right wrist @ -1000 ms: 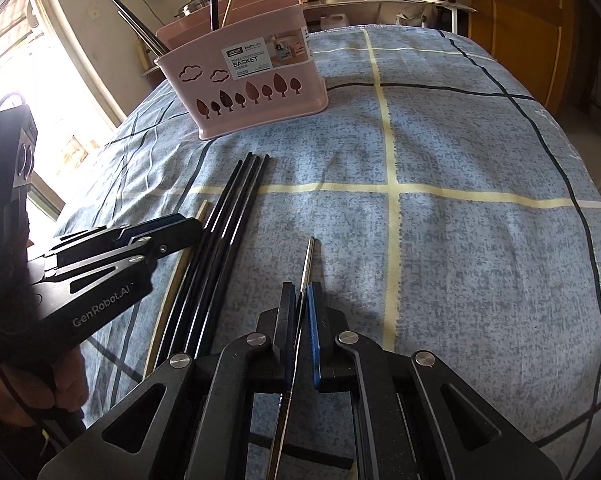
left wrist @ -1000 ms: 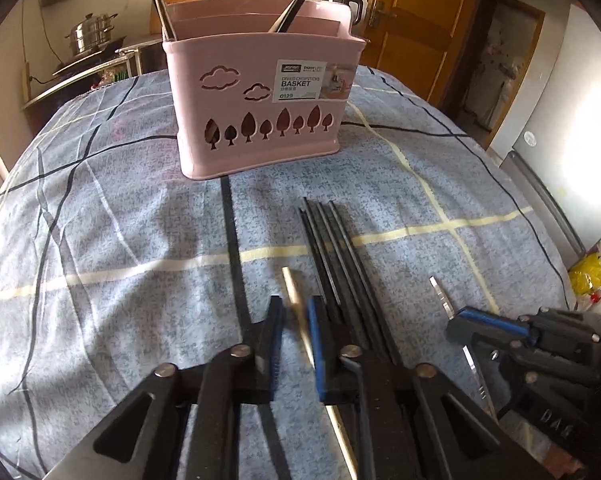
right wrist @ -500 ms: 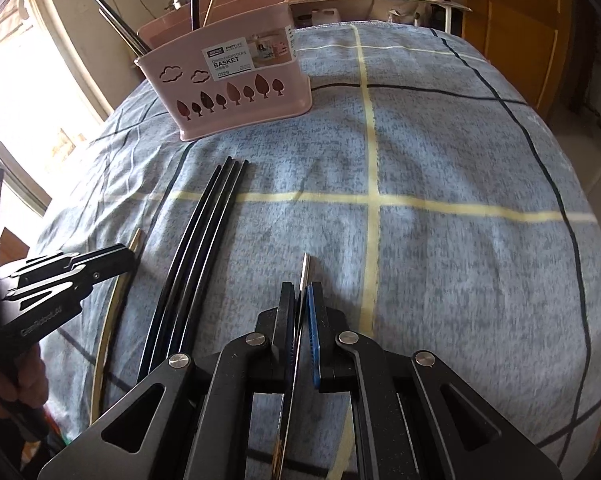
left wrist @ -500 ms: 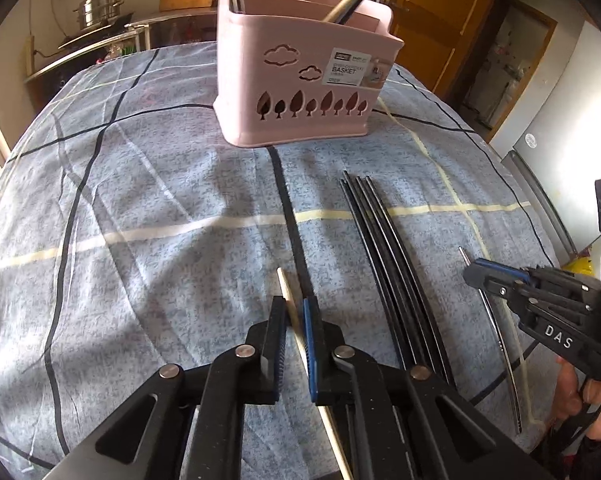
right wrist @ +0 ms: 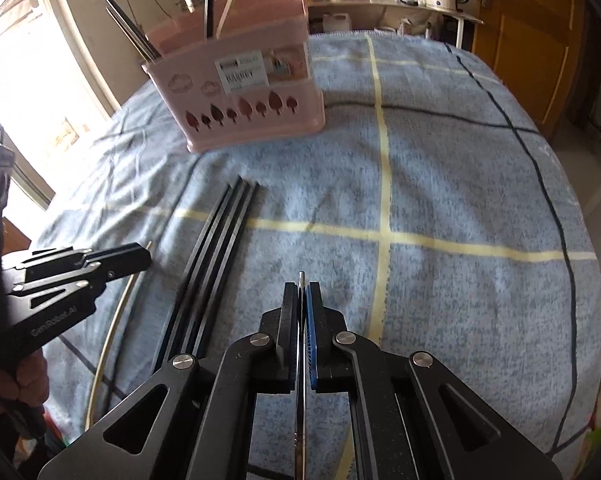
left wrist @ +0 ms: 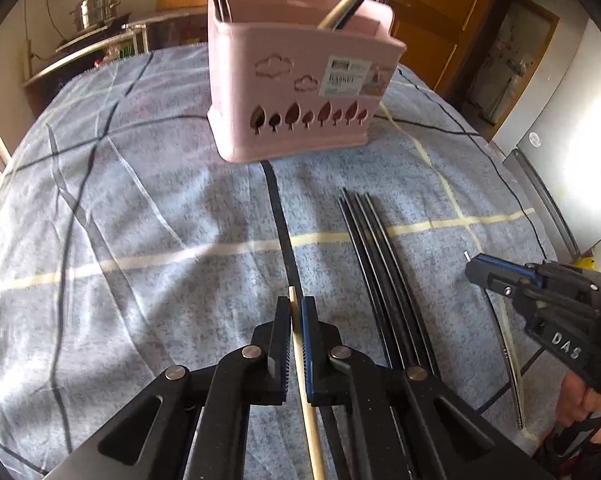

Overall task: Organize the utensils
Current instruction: 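Grasp a thin metal chopstick with the right gripper while the left grasps a pale wooden chopstick, then lift and carry both held chopsticks over the pink basket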

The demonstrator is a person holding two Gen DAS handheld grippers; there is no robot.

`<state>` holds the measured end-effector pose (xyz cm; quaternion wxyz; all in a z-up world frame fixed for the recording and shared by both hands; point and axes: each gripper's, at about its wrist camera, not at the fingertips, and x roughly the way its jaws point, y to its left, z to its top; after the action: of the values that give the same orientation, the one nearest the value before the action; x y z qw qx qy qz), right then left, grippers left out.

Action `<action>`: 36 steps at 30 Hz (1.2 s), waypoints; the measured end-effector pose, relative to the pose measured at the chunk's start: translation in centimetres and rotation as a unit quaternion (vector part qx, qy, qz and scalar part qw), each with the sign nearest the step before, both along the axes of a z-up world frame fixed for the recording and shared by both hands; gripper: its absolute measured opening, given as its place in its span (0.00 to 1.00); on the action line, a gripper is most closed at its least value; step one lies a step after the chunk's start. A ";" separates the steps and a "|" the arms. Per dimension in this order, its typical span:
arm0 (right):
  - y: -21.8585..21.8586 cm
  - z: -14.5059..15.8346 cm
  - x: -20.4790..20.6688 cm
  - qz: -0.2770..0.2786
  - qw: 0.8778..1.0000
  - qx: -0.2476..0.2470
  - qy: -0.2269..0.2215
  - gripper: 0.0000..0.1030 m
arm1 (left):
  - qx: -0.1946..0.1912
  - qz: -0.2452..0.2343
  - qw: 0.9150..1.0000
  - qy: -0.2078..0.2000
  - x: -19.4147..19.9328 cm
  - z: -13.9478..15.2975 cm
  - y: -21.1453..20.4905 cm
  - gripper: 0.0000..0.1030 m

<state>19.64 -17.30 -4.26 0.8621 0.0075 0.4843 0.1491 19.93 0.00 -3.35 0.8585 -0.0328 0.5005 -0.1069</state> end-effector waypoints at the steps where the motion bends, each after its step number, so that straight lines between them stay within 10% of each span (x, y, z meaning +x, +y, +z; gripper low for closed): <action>1: -0.1 0.5 -0.1 0.001 1.000 0.004 -0.006 0.04 | -0.003 0.000 1.000 -0.003 -0.1 0.4 0.1 0.04; 19: -0.8 10.8 -0.4 0.005 0.991 0.034 -0.129 0.04 | -0.017 -0.027 0.989 -0.144 -0.3 13.5 1.3 0.04; 36: -1.5 14.0 -0.5 0.002 0.985 0.037 -0.170 0.04 | -0.018 -0.029 0.986 -0.163 -0.1 16.3 1.5 0.04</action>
<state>19.14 -18.83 9.73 0.9306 0.0126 0.3251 0.1676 19.85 1.48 12.99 0.9244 -0.0159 0.3523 -0.1452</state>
